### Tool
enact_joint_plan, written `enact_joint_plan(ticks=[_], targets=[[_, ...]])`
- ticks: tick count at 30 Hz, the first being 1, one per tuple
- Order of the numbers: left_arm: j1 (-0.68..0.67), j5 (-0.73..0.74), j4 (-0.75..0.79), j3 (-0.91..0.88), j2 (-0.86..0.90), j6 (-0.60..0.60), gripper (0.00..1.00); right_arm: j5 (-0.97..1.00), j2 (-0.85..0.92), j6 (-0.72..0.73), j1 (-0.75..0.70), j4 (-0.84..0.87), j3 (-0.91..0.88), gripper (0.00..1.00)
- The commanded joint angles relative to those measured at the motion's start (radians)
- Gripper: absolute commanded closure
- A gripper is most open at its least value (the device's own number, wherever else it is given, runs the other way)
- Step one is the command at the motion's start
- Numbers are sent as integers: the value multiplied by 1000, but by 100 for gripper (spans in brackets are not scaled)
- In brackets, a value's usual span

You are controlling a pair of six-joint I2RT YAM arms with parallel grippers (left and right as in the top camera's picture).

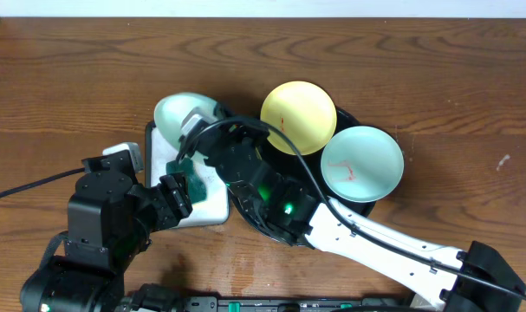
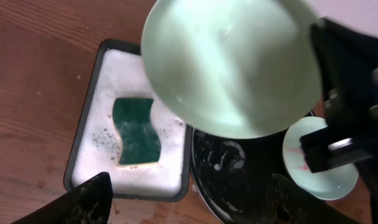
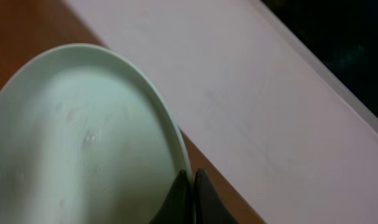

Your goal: Clean dirty plates on tray and stack at the side

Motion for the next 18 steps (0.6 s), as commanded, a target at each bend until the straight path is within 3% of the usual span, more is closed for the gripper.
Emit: enact_joint_plan(ticks=[1,3,5,8,10,12,13,15,16,18], targets=[[6,10,-2,13,0,6,20,-6,-24,114,-12,-53,13,99],[6,10,-2,13,0,6,20,39,-23,79,-12,-69,13,99],[6,10,-2,13,0,6,20,61,-24,204,-16,-77,13,99],[6,10,-2,13,0,6,20,0,-24,114,-15,-106,13,99],[6,10,-2,13,0,6,20,83,-24,251,-23,-95,13,99],[6,10,-2,13,0,6,20,-72,-27,173,-24,-127,13,99],[6,10,-2,13,0,6,20,-27,-27,146,-24,-123,13,99],[6,10,-2,13,0,6,20,109,-27,274,-37,-101,13,99],[6,10,-2,13,0,6,20,80,-30,346,-42,-109,13,99],[6,10,-2,13,0,6,20,-90,-32,263,-48,-136,13,99]])
